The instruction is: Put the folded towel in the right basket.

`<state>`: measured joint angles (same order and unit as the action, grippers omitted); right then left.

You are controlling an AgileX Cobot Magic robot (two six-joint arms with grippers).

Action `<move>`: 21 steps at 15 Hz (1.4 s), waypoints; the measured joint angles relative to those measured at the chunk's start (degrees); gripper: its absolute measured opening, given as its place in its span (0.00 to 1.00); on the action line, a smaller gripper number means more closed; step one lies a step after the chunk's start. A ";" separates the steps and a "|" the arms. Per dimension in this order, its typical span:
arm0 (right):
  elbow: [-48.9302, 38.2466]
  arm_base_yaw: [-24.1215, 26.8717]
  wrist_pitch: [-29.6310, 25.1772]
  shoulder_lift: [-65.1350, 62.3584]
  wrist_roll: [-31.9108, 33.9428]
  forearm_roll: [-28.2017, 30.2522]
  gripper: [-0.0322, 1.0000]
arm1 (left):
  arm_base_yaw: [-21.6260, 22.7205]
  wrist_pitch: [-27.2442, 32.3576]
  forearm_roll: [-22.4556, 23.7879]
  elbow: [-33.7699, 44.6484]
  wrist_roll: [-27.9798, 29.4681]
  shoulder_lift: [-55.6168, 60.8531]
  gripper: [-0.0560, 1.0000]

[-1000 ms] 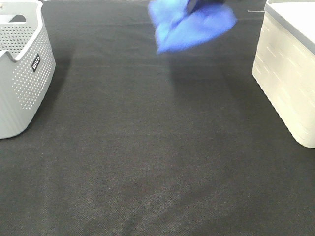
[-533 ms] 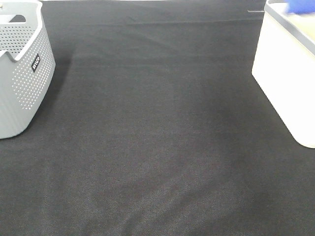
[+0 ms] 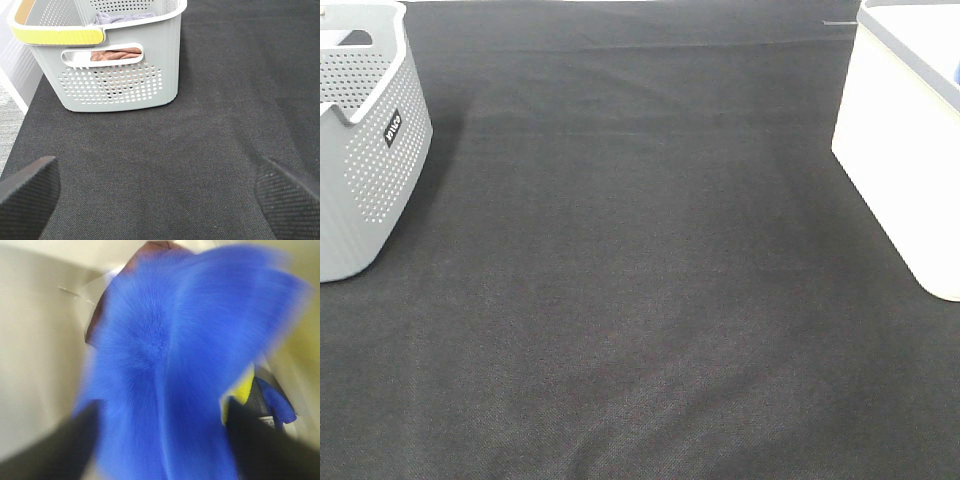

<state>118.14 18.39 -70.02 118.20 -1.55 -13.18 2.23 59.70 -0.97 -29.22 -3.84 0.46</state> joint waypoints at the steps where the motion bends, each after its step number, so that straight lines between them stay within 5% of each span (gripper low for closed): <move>1: 0.00 -0.29 0.00 0.00 -0.92 0.00 0.86 | 0.00 0.00 0.00 0.00 0.00 0.00 0.99; 2: 0.00 -0.63 0.00 0.00 -1.09 -0.86 0.94 | 0.00 0.00 0.00 0.00 0.00 0.00 0.99; 5: 1.26 -4.93 0.06 0.00 -1.09 -2.23 0.97 | 0.00 0.00 0.00 0.00 0.00 0.00 0.99; 9: 5.33 -19.88 0.00 -0.86 1.09 5.39 0.97 | 0.00 0.00 0.00 0.00 0.00 0.00 0.99; 12: 2.46 -21.89 0.06 -3.72 3.67 8.88 0.97 | 0.00 0.00 0.00 0.00 0.00 0.00 0.99; 16: -13.81 -21.83 0.11 -19.37 5.04 10.03 0.93 | 0.00 0.00 0.00 0.00 0.00 0.00 0.99; 19: -36.44 -21.83 0.40 -38.67 5.84 8.71 0.93 | 0.00 0.00 -0.06 0.00 0.00 0.00 0.99; 20: -36.44 -21.83 0.40 -38.67 5.84 8.71 0.93 | 0.00 0.00 -0.06 0.00 0.00 0.00 0.99; 21: -47.61 -21.83 1.15 -50.53 5.84 8.65 0.93 | 0.00 0.00 -0.11 0.00 0.00 0.00 0.99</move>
<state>70.53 -3.44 -68.87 67.67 4.30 -4.53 2.23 59.70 -1.09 -29.22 -3.84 0.46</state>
